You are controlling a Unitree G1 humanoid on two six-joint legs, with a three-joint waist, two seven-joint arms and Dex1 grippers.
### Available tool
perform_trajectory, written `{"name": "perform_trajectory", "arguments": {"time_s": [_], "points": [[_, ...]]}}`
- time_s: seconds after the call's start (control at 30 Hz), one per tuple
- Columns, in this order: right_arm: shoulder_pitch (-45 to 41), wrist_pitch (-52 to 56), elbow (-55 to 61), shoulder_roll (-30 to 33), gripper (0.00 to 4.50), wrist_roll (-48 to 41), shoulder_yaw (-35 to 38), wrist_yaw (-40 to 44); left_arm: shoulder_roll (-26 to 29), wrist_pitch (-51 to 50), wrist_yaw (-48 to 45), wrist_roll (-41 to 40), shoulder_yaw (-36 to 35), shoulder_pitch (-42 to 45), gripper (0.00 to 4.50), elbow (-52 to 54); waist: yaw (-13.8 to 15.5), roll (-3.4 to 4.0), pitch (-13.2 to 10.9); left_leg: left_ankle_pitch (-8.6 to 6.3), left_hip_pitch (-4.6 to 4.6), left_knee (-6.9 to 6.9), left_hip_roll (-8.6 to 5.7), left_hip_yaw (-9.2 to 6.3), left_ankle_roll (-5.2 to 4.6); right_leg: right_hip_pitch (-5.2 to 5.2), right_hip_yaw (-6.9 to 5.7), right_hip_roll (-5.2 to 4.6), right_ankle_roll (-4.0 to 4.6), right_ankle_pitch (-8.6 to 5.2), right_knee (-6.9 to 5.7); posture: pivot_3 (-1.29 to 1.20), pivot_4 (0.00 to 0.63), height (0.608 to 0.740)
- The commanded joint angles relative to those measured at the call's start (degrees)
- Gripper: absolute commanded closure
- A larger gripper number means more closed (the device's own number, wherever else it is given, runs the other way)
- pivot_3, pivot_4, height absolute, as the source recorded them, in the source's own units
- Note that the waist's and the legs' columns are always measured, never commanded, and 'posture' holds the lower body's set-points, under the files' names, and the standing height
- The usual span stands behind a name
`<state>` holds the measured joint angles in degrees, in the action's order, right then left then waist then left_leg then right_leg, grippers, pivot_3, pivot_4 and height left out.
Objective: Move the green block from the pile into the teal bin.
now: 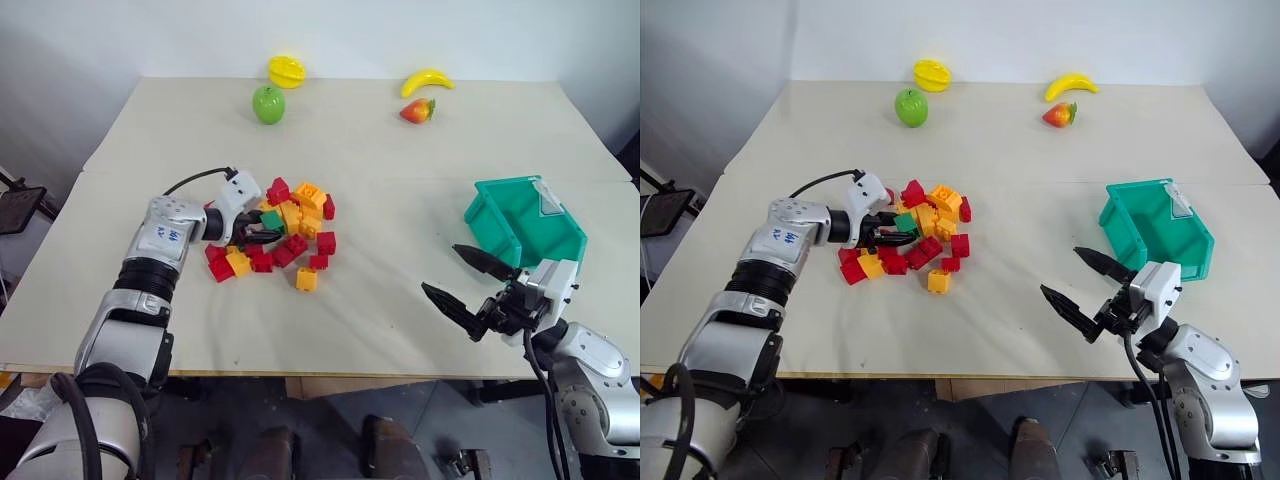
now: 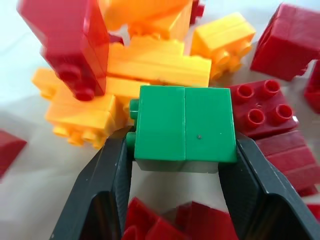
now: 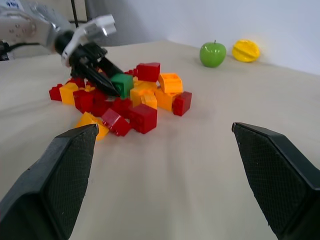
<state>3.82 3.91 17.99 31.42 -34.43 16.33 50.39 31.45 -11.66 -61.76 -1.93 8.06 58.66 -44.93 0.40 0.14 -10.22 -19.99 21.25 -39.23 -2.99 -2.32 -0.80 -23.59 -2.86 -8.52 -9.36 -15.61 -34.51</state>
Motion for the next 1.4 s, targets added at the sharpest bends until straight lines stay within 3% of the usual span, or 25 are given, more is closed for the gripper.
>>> {"name": "perform_trajectory", "arguments": {"time_s": [0.03, 0.13, 0.33, 0.53, 0.67, 0.93, 1.2, 1.4], "points": [[2.3, -0.4, 4.4, 1.7, 0.00, -1.7, 4.9, -0.8, 0.1, 4.1, -11.3, -4.3, -0.6, 4.5, 2.39, 5.5, 0.3, -0.01, 0.0, 0.00, 0.02, 0.00, -0.01, 0.00, 0.00, 0.00, -0.01, 0.00, 0.00, 0.00, 0.00, 0.00, 0.150, 0.740], [4.8, 0.2, 5.8, 1.8, 0.00, -2.8, 8.4, -2.2, -6.1, 6.8, -13.9, -3.6, 2.2, 6.9, 2.39, 3.0, 1.4, -0.01, 0.0, -0.01, -0.01, -0.09, -0.05, 0.05, -0.02, 0.13, -0.06, -0.02, 0.00, 0.00, 0.02, 0.00, 0.150, 0.740], [13.4, -1.0, 6.9, 0.1, 0.00, -2.6, 15.2, -3.8, -23.6, 18.9, -7.3, 3.0, 7.4, 12.0, 2.39, -10.3, 2.6, -0.11, 0.0, -0.11, 0.08, -0.32, -0.09, 0.46, -0.22, 0.35, -0.11, -0.03, -0.16, 0.09, 0.32, 0.00, 0.150, 0.740], [23.9, -4.2, 7.4, -3.4, 0.00, -1.3, 19.2, -2.8, -31.3, 23.1, -1.5, 9.4, 11.8, 13.5, 2.39, -17.4, 1.6, -0.18, -0.1, -0.17, 0.04, -0.23, -0.03, 0.80, -0.34, 0.23, 0.01, -0.03, -0.22, 0.12, 0.36, 0.00, 0.150, 0.740], [28.2, -4.9, 7.9, -4.9, 0.00, -1.8, 20.9, -3.3, -33.4, 24.2, -0.1, 11.0, 12.2, 13.2, 2.39, -19.5, 1.2, -0.20, -0.1, -0.22, -0.02, -0.24, -0.01, 0.93, -0.43, 0.25, 0.11, -0.03, -0.25, 0.13, 0.38, 0.00, 0.150, 0.740], [29.8, -4.9, 8.9, -5.6, 0.00, -2.7, 21.1, -3.4, -33.7, 24.2, -2.1, 9.5, 9.8, 12.0, 0.04, -20.5, 1.2, -0.19, -0.1, -0.23, -0.02, -0.24, 0.04, 1.03, -0.45, 0.16, 0.17, -0.04, -0.25, 0.13, 0.37, 0.00, 0.150, 0.740], [26.4, -1.2, 9.1, -2.3, 0.00, -5.1, 20.5, -3.4, -25.4, 30.9, -14.5, -3.1, -3.3, 9.3, 0.04, -17.1, 1.0, -0.14, -0.1, -0.24, -0.03, -0.25, 0.11, 1.07, -0.43, 0.09, 0.18, -0.03, -0.24, 0.13, 0.31, 0.00, 0.150, 0.740], [21.7, -1.4, 4.9, 1.9, 0.00, -5.0, 20.6, 0.6, -12.1, 32.9, -18.4, -8.8, -10.6, 3.2, 0.04, -11.2, 0.8, -0.11, 0.0, -0.25, -0.10, -0.29, 0.15, 1.15, -0.40, 0.07, 0.18, -0.03, -0.24, 0.14, 0.22, 0.00, 0.150, 0.740]]}}
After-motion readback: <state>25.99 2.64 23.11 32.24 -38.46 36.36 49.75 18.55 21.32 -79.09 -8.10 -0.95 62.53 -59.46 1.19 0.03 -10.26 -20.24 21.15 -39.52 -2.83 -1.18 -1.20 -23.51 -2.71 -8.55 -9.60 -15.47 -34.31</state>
